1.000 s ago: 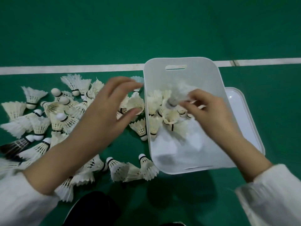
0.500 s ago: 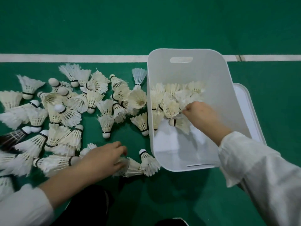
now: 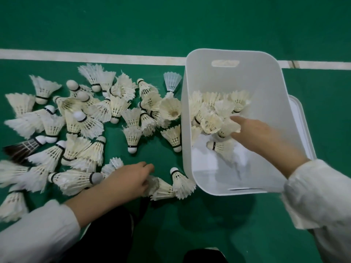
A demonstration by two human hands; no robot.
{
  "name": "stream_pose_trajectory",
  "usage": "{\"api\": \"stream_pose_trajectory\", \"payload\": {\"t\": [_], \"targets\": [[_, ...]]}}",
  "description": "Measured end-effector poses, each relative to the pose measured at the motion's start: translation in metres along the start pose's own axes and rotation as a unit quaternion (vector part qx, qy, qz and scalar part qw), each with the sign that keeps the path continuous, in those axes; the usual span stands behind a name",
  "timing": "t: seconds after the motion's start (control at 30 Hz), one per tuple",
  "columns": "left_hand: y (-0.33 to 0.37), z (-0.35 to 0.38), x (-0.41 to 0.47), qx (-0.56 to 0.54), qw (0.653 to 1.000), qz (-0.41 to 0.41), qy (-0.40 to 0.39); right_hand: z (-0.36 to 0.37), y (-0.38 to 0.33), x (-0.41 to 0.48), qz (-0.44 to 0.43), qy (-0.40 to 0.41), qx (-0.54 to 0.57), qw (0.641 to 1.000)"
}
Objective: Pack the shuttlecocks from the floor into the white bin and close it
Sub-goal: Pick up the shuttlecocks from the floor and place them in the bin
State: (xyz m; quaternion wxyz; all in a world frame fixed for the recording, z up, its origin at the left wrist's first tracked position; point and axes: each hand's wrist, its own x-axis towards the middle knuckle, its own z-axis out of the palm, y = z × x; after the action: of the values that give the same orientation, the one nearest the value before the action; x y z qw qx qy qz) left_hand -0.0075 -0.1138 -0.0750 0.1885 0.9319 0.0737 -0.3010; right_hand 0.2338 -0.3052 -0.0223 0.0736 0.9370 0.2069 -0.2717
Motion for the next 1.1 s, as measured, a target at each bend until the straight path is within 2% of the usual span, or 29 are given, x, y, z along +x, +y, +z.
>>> {"api": "stream_pose_trajectory", "payload": {"t": [0.07, 0.17, 0.27, 0.37, 0.43, 0.57, 0.67, 0.77, 0.87, 0.93, 1.0, 1.1], "targets": [[-0.004, -0.004, -0.001, -0.030, 0.999, -0.006, 0.016, -0.018, -0.007, -0.021, -0.022, 0.057, 0.011, 0.998], [-0.012, -0.008, -0.003, -0.079, 0.995, -0.013, 0.055, -0.044, -0.031, -0.059, -0.115, 0.166, 0.042, 0.979], [-0.020, -0.013, -0.008, -0.119, 0.988, -0.030, 0.096, -0.058, -0.069, -0.091, -0.242, 0.196, 0.068, 0.948], [-0.028, -0.019, -0.016, -0.193, 0.971, -0.049, 0.134, -0.049, -0.110, -0.106, -0.361, 0.144, 0.078, 0.918], [-0.034, -0.021, -0.023, -0.251, 0.952, -0.044, 0.167, -0.025, -0.137, -0.108, -0.399, 0.083, 0.038, 0.912], [-0.049, -0.025, -0.039, -0.360, 0.909, -0.063, 0.199, 0.034, -0.182, -0.103, -0.377, -0.039, -0.032, 0.925], [-0.063, -0.025, -0.047, -0.412, 0.888, -0.072, 0.191, 0.057, -0.201, -0.095, -0.368, -0.044, 0.008, 0.929], [-0.082, -0.027, -0.052, -0.386, 0.889, -0.096, 0.226, 0.062, -0.211, -0.086, -0.347, -0.032, 0.079, 0.934], [-0.111, -0.033, -0.054, -0.305, 0.879, -0.141, 0.340, 0.060, -0.216, -0.075, -0.306, -0.007, 0.111, 0.945], [-0.132, -0.036, -0.049, -0.225, 0.881, -0.150, 0.388, 0.060, -0.218, -0.068, -0.287, 0.006, 0.115, 0.951], [-0.148, -0.040, -0.039, -0.147, 0.897, -0.148, 0.390, 0.061, -0.221, -0.063, -0.284, 0.006, 0.112, 0.952], [-0.161, -0.044, -0.021, -0.072, 0.931, -0.133, 0.333, 0.065, -0.223, -0.060, -0.288, -0.001, 0.094, 0.953]]}}
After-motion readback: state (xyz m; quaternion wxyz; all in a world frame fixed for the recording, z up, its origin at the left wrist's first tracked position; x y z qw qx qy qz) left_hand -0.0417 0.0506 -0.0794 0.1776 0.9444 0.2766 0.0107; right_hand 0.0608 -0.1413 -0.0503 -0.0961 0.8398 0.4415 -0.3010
